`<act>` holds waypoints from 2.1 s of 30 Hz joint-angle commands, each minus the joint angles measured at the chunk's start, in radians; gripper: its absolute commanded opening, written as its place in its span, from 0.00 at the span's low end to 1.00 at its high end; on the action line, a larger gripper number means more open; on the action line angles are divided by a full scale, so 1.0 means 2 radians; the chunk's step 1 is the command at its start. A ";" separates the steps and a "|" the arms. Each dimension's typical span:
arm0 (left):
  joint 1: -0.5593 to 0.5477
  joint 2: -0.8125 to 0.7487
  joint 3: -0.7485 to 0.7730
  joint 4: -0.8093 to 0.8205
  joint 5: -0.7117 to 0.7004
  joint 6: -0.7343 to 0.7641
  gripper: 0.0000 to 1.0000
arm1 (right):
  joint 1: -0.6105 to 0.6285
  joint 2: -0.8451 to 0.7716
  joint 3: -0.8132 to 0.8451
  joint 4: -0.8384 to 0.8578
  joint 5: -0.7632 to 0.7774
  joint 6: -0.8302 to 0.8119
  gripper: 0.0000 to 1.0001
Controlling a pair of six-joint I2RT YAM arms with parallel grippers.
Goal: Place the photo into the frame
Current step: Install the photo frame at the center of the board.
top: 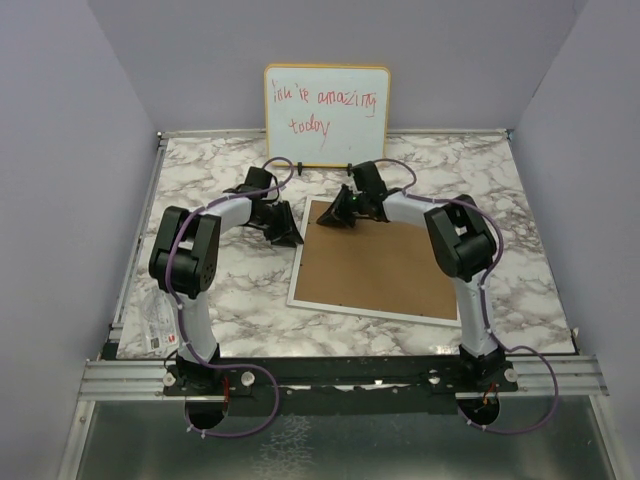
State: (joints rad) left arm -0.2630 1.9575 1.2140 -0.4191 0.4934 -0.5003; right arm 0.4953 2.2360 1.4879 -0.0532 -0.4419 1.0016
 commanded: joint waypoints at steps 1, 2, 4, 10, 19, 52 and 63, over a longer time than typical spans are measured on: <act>0.003 0.052 -0.011 -0.056 -0.126 0.034 0.32 | -0.014 -0.029 -0.031 -0.112 0.109 -0.058 0.04; 0.003 0.048 0.003 -0.057 -0.122 0.034 0.33 | -0.016 -0.047 -0.032 -0.119 0.113 -0.063 0.04; 0.003 0.040 0.035 -0.057 -0.112 0.033 0.38 | -0.023 -0.087 -0.040 -0.137 0.126 -0.072 0.04; 0.002 0.055 0.181 -0.055 -0.095 0.048 0.66 | -0.073 -0.203 -0.115 -0.224 0.206 -0.055 0.19; -0.034 0.134 0.342 0.012 -0.054 0.093 0.78 | -0.155 -0.326 -0.242 -0.325 0.215 -0.009 0.54; -0.089 0.219 0.330 -0.076 -0.027 0.285 0.75 | -0.020 -0.387 -0.407 -0.276 -0.120 -0.224 0.71; -0.086 0.174 0.257 -0.082 -0.026 0.264 0.64 | -0.021 -0.367 -0.399 -0.259 0.091 -0.146 0.71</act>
State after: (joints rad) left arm -0.4351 2.3402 1.8641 -0.4057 0.4438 0.0647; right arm 0.4606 1.4883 0.6827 -0.6346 -0.5804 0.6365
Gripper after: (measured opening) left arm 0.667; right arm 0.705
